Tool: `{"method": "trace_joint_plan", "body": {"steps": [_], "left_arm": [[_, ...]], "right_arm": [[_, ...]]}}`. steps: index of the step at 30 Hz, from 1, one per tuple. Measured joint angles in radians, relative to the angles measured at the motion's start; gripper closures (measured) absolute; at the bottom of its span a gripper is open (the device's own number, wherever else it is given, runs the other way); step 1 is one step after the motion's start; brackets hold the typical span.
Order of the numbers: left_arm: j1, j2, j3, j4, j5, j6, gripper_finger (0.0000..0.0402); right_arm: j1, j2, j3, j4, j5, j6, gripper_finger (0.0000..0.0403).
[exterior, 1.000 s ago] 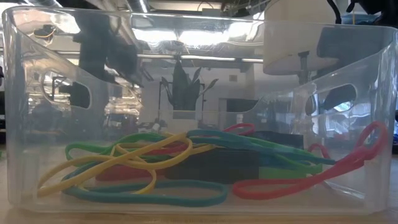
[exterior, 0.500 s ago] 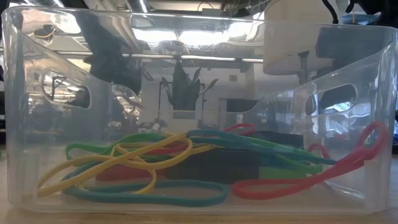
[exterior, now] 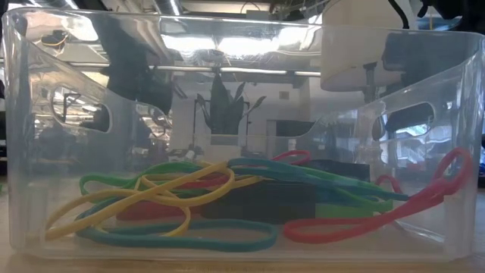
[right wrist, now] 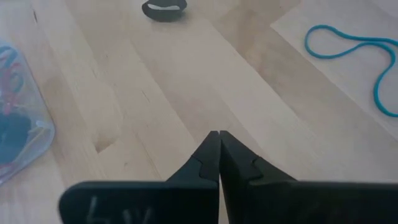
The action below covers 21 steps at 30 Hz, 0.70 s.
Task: Pick and place rubber bands into bin
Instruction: Put the green rubber band into the transparent bin
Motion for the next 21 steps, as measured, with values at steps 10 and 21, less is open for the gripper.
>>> {"method": "trace_joint_plan", "body": {"steps": [10,21], "left_arm": [[-0.216,-0.213,0.036,-0.076,0.015,-0.135,0.0399],[-0.615,-0.186,0.373,-0.256,-0.092,-0.313,0.0399]], "right_arm": [[0.0,0.0,0.0,-0.002,0.0,-0.052,0.0399],[0.0,0.0,0.0,-0.013,-0.001,-0.059,0.0399]]}}
